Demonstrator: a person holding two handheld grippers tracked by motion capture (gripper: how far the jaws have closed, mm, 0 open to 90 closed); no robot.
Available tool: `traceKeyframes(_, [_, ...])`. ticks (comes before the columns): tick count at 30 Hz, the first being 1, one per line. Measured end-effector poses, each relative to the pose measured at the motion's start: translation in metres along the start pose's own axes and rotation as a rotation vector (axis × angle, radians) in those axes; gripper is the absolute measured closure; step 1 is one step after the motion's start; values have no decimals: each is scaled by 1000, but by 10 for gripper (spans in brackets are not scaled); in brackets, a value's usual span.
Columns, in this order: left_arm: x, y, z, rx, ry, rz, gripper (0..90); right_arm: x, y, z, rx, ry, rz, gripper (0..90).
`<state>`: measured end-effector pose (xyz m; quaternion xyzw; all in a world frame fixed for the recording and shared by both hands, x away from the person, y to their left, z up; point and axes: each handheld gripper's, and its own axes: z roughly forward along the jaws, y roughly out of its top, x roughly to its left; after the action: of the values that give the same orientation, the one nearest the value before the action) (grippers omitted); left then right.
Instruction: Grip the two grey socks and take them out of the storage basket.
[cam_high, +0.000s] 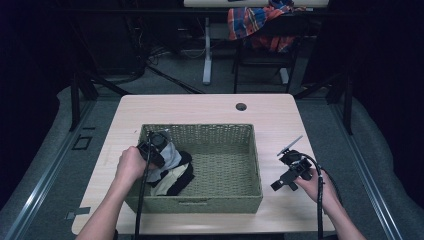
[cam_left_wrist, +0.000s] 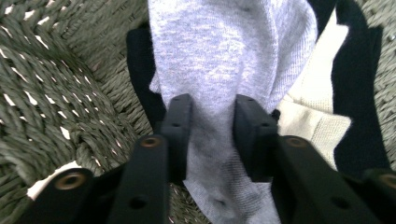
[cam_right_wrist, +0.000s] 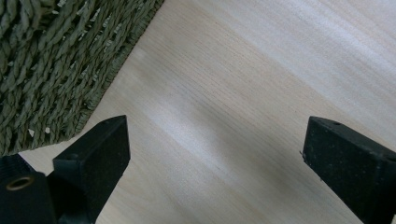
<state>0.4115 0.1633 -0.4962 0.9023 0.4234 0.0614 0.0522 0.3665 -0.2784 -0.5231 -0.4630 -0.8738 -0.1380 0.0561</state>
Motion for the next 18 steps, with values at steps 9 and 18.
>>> traceKeyframes(9, [-1, -5, -15, -60, 18, 26, 813, -1, 0, 0, 4, 0, -5, 73])
traceKeyframes(18, [3, -10, -31, -121, 20, 14, 810, -1, 0, 0, 4, 2, -4, 73])
